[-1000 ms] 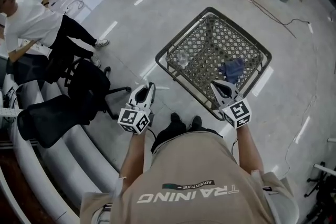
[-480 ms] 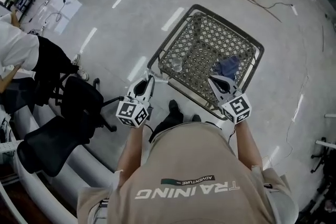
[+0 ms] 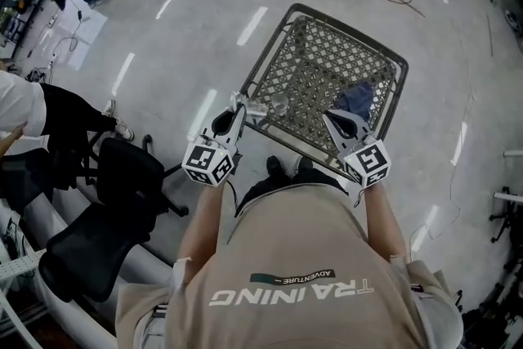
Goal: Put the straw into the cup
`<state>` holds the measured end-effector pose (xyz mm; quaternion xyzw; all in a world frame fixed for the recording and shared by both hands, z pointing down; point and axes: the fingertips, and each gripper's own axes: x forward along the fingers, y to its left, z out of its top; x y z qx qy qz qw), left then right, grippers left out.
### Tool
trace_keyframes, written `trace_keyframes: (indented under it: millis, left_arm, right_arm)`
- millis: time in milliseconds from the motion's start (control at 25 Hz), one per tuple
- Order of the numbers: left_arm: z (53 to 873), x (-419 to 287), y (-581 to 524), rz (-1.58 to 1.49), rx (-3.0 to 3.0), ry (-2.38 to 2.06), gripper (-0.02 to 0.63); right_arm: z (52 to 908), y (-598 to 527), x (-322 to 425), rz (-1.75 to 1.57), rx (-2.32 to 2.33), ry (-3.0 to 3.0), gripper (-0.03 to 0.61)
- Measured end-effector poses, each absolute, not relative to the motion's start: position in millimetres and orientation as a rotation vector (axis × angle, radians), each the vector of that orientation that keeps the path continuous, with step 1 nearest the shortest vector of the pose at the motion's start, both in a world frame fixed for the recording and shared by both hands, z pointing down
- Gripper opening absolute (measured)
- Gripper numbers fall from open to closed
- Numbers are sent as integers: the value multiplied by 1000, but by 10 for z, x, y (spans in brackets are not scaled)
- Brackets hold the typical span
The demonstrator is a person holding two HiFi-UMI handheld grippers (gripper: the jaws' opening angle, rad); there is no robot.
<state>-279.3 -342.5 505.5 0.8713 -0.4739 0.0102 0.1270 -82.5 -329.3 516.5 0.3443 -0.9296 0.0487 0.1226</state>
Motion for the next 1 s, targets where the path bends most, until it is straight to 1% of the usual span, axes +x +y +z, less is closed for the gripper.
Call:
trace_keyframes:
  millis: [360, 680, 1000]
  left_arm:
    - [5139, -2443, -3823, 124, 2622, -1289, 44]
    - [5521, -2099, -4052, 242, 2622, -1222, 44]
    - [5913, -1984, -4146, 353, 2578, -1234, 45]
  right_arm:
    - [5254, -3474, -791, 161, 986, -2694, 17]
    - [5337, -3531, -694, 152, 919, -2686, 17]
    - [5377, -3602, -551, 186, 919, -2686, 17]
